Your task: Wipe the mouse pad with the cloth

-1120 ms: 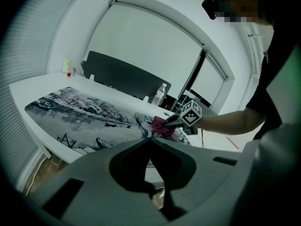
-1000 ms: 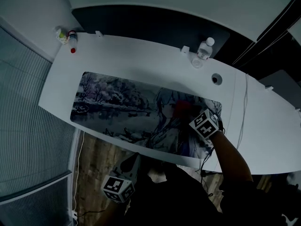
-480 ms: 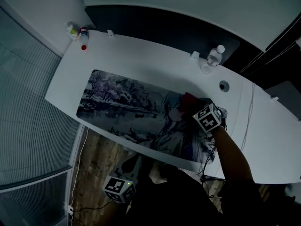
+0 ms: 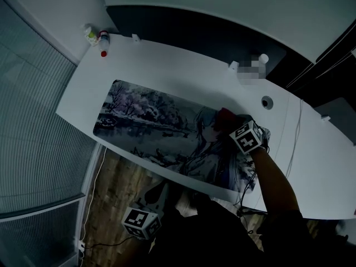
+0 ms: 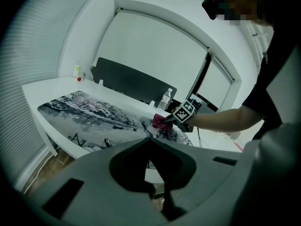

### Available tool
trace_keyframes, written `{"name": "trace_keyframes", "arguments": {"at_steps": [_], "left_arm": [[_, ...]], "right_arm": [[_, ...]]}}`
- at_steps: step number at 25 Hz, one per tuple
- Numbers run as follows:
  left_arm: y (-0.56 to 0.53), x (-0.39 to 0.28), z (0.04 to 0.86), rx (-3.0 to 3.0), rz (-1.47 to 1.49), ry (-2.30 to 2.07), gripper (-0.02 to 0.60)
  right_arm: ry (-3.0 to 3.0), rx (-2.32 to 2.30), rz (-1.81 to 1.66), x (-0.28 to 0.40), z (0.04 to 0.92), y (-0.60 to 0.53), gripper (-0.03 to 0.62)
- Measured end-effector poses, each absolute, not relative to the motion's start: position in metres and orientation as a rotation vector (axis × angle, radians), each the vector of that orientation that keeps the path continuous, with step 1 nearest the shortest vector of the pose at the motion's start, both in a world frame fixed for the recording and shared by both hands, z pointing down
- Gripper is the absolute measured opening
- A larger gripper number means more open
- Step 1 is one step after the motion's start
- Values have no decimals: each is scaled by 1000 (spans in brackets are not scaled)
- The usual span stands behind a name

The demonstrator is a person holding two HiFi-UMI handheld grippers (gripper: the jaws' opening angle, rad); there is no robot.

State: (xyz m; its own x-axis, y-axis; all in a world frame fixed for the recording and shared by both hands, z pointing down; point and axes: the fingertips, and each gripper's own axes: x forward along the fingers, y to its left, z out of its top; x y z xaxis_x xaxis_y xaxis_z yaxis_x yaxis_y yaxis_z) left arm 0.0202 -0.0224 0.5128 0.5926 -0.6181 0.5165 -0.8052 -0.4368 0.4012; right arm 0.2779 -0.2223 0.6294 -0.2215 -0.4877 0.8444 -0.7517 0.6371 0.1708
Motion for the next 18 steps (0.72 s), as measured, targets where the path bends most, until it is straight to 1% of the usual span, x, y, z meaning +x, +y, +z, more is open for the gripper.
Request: {"name": "trace_keyframes", "arguments": {"at_steps": [12,18], "left_arm": [[-11,13,506,2203,375,-1140,5],[-6,4,498,2217,355,-1146,5]], "right_arm": [[-1875,993,316,271,622,-213,83],[-1920,983,280,248,602,-195,83]]}}
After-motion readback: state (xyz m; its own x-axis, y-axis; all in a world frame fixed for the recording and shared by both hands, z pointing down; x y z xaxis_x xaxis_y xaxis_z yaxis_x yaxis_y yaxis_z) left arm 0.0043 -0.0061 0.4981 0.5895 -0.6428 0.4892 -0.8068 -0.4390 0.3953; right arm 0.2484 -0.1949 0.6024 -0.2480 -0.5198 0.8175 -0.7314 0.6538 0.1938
